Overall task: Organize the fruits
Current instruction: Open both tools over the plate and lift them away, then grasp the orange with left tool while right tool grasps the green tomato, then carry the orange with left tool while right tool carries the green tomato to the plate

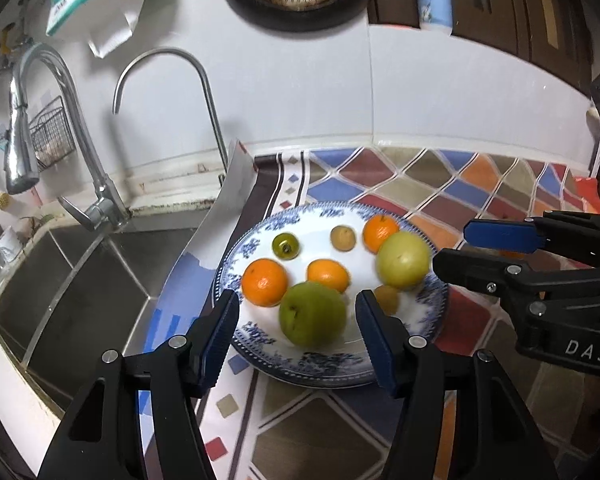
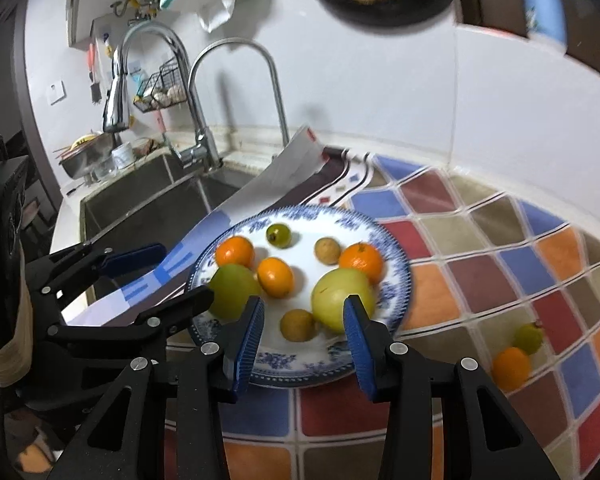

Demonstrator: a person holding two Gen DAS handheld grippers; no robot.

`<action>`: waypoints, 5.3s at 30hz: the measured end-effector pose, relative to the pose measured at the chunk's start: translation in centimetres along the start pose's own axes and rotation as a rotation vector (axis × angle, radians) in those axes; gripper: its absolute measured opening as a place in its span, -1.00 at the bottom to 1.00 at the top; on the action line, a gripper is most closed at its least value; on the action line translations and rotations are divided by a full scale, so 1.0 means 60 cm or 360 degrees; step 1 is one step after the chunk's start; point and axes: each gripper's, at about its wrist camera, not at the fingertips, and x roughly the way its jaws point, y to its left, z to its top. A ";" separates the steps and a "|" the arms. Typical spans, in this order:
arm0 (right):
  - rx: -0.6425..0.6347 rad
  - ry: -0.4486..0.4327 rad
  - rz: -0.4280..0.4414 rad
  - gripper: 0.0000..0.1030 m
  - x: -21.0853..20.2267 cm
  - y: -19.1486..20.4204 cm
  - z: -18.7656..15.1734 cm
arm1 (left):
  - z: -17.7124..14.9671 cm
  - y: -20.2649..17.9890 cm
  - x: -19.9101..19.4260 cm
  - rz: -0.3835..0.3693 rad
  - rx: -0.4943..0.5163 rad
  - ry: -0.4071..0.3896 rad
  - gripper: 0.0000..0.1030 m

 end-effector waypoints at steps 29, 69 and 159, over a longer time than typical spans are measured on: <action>0.0150 -0.0170 -0.0394 -0.12 -0.160 -0.181 -0.024 | 0.083 -0.216 -0.022 -0.0369 0.0292 -0.0272 0.49; 0.0210 0.0149 -0.0408 -0.12 -0.050 -0.307 -0.082 | 0.066 -0.320 0.146 -0.0642 0.0456 0.0159 -0.31; -0.0014 -0.0199 -0.0067 -0.41 -0.104 0.009 0.027 | 0.055 -0.016 -0.086 -0.0126 0.0050 -0.0252 -0.31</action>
